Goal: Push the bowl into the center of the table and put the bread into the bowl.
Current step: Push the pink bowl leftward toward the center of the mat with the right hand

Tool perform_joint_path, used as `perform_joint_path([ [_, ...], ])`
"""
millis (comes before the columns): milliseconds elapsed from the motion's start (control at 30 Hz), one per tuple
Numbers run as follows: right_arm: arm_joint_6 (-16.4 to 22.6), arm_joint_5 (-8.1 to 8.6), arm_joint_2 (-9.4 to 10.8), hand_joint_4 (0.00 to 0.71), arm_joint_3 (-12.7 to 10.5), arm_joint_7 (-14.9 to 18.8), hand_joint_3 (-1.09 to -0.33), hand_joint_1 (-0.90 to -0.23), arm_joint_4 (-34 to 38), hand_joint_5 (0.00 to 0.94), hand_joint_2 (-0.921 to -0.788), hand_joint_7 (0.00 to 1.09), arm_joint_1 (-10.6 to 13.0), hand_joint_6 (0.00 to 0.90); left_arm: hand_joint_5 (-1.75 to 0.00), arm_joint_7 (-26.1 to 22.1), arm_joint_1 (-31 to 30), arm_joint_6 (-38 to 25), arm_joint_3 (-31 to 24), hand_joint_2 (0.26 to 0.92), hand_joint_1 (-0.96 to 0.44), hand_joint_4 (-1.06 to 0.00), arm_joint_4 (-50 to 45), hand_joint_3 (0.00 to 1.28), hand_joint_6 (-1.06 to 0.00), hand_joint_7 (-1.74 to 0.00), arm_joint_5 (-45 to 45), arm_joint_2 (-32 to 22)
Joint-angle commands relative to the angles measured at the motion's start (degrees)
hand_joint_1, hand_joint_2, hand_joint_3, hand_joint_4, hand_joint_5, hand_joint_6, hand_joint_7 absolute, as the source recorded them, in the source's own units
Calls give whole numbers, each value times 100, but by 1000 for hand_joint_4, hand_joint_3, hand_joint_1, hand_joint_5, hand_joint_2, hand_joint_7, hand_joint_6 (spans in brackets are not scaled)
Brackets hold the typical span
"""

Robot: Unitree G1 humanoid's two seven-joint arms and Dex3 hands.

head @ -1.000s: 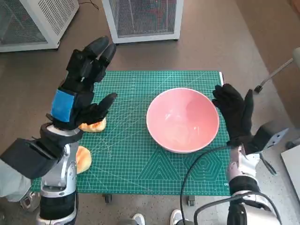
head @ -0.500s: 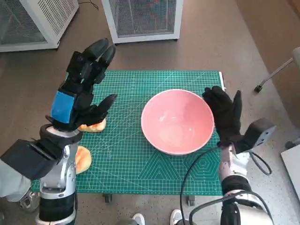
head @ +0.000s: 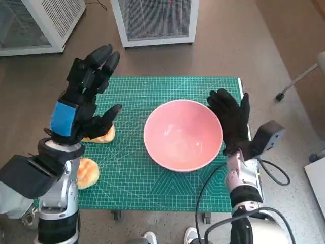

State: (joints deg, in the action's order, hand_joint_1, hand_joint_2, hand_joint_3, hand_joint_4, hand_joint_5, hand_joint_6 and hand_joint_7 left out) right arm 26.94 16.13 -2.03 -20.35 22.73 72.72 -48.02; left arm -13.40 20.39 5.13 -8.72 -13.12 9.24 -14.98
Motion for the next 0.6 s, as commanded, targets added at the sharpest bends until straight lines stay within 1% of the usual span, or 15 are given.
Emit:
perform_joint_path([
  [33,-178,-38,133,566,-29,-140,-474,-414,121,17,-921,66,-77,743,-1,40,-109,-82,-48,921,-587,-282,-179,381,-54,-610,11,-40],
  [167,-196,-80,194,570,4,-164,-471,-427,120,15,-921,67,-166,749,0,38,-133,-139,-93,921,-589,-277,-227,381,-54,-612,45,-58],
  [367,-229,-125,259,583,22,-106,-470,-440,132,17,-921,61,-294,741,-1,58,-159,-244,-144,921,-586,-275,-328,379,-54,-616,75,-60],
  [600,-281,-150,318,574,49,-64,-474,-443,152,9,-921,61,-413,743,-2,87,-191,-284,-168,921,-586,-278,-384,377,-53,-622,84,-44],
])
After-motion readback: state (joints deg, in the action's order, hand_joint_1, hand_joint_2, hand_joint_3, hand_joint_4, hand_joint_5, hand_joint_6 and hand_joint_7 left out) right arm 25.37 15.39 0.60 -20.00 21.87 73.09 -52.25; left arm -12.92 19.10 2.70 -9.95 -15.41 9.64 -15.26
